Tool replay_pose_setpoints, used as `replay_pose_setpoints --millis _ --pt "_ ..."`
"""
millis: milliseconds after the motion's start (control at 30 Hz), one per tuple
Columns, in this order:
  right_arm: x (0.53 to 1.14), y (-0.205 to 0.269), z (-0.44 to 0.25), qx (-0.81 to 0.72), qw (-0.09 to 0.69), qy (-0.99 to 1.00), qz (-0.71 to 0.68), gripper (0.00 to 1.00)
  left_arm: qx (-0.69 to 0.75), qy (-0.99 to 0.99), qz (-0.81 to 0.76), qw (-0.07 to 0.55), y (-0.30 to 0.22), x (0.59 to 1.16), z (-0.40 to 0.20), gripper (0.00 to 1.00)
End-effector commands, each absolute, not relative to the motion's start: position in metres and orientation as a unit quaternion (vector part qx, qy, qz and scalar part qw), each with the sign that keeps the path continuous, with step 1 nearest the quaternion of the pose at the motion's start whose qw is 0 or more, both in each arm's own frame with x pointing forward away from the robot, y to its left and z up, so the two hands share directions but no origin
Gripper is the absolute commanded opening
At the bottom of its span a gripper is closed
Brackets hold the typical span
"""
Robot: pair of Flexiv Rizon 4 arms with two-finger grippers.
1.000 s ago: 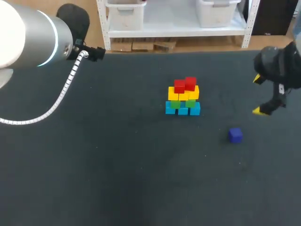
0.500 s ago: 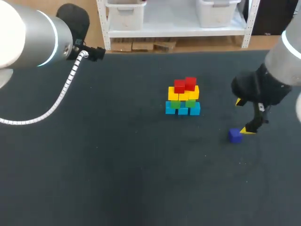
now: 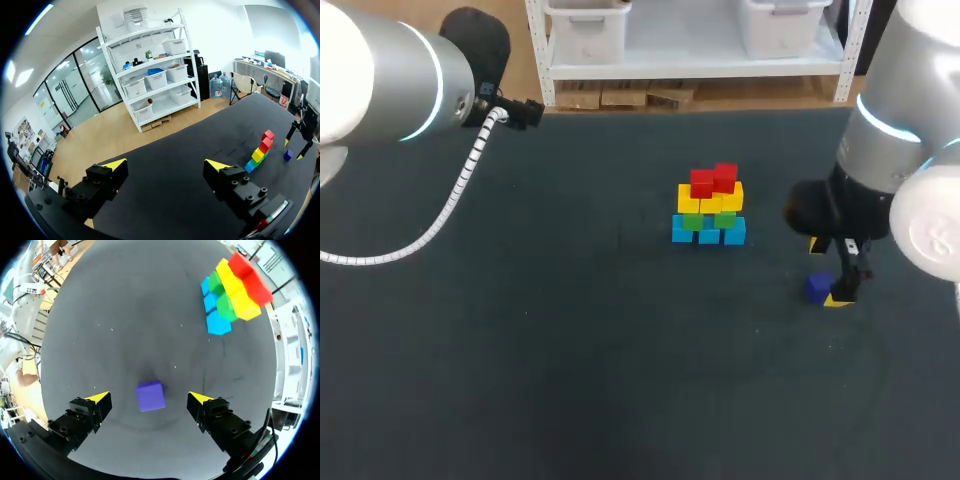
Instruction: Place the blue cubes, place green cubes on the blue cubes, place the yellow cubes on the green cubes, then place the red cubes on the yellow cubes, and place purple cube on the red cubes.
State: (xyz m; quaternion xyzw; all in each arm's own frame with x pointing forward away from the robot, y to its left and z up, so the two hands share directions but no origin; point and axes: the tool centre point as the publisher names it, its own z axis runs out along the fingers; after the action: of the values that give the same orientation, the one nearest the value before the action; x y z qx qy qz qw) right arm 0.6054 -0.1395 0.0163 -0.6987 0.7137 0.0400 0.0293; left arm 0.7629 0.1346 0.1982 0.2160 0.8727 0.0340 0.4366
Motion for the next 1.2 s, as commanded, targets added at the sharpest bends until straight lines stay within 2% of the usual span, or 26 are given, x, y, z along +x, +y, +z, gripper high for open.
replay_pose_setpoints --millis 33,533,567,600,667,733,900,1000,1200 --pt "0.603 -0.145 0.016 -0.695 0.034 0.717 0.041 1.00 0.218 0.873 0.032 0.436 0.136 0.764 0.199 1.00" --pt "0.596 -0.133 -0.002 -0.709 0.025 0.703 0.059 1.00 0.218 0.873 0.032 0.436 0.136 0.764 0.199 1.00" --pt "0.597 -0.133 -0.003 -0.709 0.024 0.703 0.060 0.96 0.218 0.873 0.032 0.436 0.136 0.764 0.199 1.00" --pt "0.597 -0.134 -0.003 -0.709 0.022 0.703 0.059 0.85 0.218 0.873 0.032 0.436 0.136 0.764 0.199 1.00" --pt "0.597 -0.134 -0.004 -0.707 0.022 0.704 0.063 0.70 0.218 0.873 0.032 0.436 0.136 0.764 0.199 1.00" --pt "0.597 -0.135 -0.004 -0.704 0.023 0.706 0.065 0.50 0.218 0.873 0.032 0.436 0.136 0.764 0.199 1.00" --pt "0.598 -0.136 -0.003 -0.700 0.025 0.710 0.066 0.24 0.218 0.873 0.032 0.436 0.136 0.764 0.199 1.00" --pt "0.600 -0.138 -0.002 -0.695 0.027 0.715 0.063 0.00 0.218 0.873 0.032 0.436 0.136 0.764 0.199 1.00" --pt "0.603 -0.140 0.003 -0.681 0.029 0.728 0.068 0.00 0.218 0.873 0.032 0.436 0.136 0.764 0.199 1.00"
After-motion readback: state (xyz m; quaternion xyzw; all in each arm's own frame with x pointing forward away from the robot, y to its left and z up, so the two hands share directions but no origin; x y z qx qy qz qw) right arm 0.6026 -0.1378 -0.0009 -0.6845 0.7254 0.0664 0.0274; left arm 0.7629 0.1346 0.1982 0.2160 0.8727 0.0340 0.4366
